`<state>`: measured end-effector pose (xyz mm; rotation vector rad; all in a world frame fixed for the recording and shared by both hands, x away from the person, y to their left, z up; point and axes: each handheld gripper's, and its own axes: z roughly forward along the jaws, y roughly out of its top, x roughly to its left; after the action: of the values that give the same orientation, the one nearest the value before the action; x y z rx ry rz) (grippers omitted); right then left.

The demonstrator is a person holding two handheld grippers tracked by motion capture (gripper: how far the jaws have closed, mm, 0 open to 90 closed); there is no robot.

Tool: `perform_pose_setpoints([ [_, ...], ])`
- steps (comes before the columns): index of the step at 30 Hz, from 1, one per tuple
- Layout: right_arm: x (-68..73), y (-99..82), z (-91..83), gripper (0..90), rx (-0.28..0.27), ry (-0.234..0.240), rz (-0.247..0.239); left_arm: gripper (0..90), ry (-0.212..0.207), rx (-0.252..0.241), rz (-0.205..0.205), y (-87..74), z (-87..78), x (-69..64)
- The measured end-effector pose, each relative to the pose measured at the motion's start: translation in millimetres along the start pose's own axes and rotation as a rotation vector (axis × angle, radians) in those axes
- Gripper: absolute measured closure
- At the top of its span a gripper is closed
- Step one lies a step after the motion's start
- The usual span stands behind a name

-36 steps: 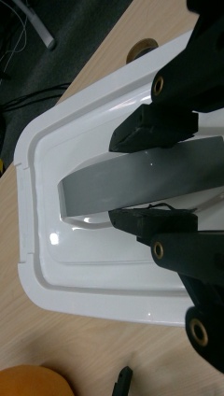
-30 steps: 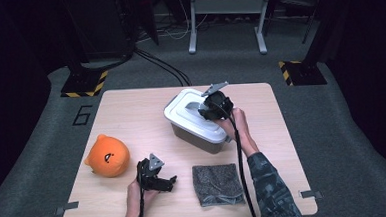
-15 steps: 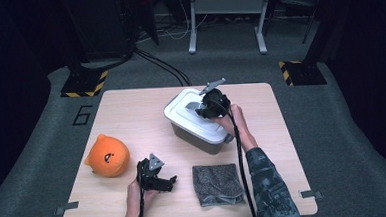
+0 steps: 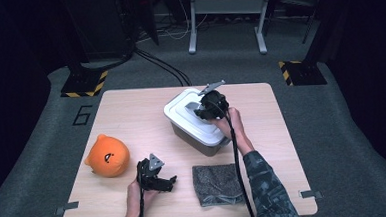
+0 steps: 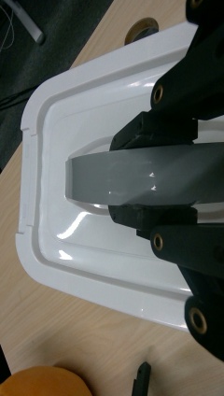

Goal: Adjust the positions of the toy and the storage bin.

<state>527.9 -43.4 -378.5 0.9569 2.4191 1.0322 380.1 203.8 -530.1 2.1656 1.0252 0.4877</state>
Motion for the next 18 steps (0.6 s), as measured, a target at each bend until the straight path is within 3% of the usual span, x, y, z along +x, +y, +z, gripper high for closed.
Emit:
perform_pose_setpoints([
  [3, 0.5, 1.0, 2.7, 66.4, -0.02, -0.026, -0.01, 0.6, -0.003, 0.002, 0.001, 0.1, -0.1, 0.3],
  [4, 2.6, 1.4, 3.4, 66.4, -0.014, -0.034, 0.02, 0.6, -0.009, 0.007, -0.003, 0.0, -0.4, 0.0],
  [7, 3.4, 3.6, 5.6, 66.5, -0.017, -0.048, 0.011, 0.6, -0.008, 0.008, 0.002, 0.4, -0.6, 0.8],
  [8, 7.1, 4.5, 5.9, 66.5, -0.011, -0.058, 0.035, 0.6, -0.008, 0.008, 0.002, 0.3, -0.6, 0.7],
  [10, 7.1, 4.8, 5.9, 66.5, -0.013, -0.061, 0.026, 0.6, -0.009, 0.009, 0.001, 0.3, -0.6, 0.7],
  [18, 9.7, 5.9, 7.2, 66.5, -0.009, -0.06, 0.076, 0.6, -0.009, 0.008, 0.001, 0.3, -0.5, 0.8],
])
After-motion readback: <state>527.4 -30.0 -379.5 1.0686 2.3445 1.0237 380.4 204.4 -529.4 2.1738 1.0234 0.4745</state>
